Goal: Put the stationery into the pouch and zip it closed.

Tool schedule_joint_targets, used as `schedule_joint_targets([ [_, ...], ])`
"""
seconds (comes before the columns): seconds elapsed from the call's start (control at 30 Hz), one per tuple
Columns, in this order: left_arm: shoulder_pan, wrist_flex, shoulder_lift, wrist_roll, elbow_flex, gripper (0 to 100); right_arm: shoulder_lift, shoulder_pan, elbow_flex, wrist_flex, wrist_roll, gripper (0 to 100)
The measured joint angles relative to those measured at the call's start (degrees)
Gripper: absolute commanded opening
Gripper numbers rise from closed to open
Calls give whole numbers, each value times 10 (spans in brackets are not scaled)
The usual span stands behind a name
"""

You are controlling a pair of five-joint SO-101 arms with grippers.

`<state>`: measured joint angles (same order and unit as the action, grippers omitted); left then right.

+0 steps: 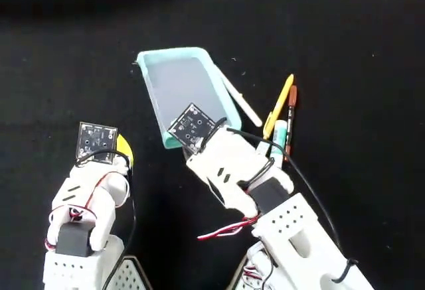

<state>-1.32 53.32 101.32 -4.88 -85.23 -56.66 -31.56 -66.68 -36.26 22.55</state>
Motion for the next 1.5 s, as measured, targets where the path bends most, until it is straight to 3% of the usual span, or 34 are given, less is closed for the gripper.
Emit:
schedule_joint_targets([
  [0.13, 0, 4, 0, 3, 0, 194, 0, -25, 0, 0, 0, 11],
  [0.33, -1, 58, 0, 49, 11, 191, 0, -31, 0, 0, 0, 11],
  [0.53, -83, 80, 0, 50, 23, 191, 0, -31, 0, 0, 0, 11],
  [0.77, -119, 56, 0, 26, 27, 173, 0, -31, 0, 0, 0, 11],
  [1.1, -101, -52, 0, 22, -40, 170, 0, -31, 0, 0, 0, 11],
  [1.5, -93, -100, -1, 21, -73, 170, 0, -31, 0, 0, 0, 11],
])
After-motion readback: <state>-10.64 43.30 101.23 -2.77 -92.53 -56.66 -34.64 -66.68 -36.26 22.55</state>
